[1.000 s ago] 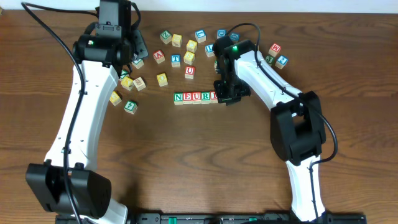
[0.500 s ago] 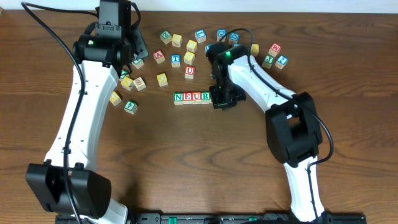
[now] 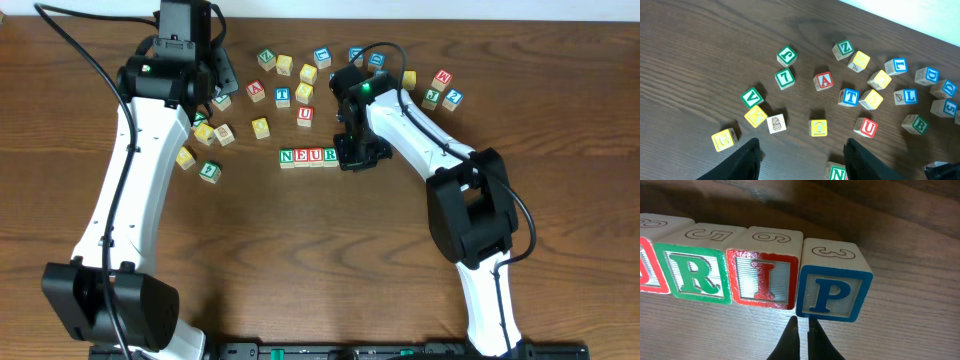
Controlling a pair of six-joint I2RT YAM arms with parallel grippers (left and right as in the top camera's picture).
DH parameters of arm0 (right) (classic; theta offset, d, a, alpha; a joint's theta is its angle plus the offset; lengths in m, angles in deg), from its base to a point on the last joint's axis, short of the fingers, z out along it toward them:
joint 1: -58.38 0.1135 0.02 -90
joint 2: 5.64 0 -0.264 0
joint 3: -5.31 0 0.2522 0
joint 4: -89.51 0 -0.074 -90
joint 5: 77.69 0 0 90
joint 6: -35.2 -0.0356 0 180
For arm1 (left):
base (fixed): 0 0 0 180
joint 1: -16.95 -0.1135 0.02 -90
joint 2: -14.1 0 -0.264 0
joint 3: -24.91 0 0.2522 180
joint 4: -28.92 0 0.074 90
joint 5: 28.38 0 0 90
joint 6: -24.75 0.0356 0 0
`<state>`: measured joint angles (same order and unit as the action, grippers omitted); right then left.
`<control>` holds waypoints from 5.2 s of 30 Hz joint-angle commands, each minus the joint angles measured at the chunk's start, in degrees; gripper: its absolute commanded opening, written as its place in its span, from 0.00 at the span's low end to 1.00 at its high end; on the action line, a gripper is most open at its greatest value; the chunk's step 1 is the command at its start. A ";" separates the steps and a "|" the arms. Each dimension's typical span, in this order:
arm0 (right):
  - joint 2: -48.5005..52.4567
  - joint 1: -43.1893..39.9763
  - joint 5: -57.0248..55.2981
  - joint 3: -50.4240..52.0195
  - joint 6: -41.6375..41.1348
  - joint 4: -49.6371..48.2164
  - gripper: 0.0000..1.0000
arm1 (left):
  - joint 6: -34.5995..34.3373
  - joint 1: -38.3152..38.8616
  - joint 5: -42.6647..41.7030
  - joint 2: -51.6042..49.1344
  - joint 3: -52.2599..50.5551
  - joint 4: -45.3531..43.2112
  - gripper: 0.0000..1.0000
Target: Spell out NEURIPS
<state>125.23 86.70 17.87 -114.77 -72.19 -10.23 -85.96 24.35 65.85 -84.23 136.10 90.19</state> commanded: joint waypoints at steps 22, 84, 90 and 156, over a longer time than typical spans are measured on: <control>-0.20 0.13 -0.76 0.13 -0.37 -1.27 0.01 | 0.76 -0.09 -0.13 -0.44 0.26 0.02 0.53; -13.57 -9.16 -2.84 -10.01 -1.42 -6.93 0.54 | 9.18 0.07 -2.29 -5.14 0.26 0.22 0.64; -13.57 -9.31 -4.87 -10.01 -2.38 -6.71 0.56 | 9.18 0.07 -2.32 -5.07 0.26 0.17 0.65; -13.55 -12.90 -6.69 -9.81 0.74 0.74 0.68 | 30.03 12.39 -4.37 -42.93 21.16 -13.55 0.69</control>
<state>111.46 74.31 12.43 -124.89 -72.14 -9.79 -56.45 36.79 59.64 -125.30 156.30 76.68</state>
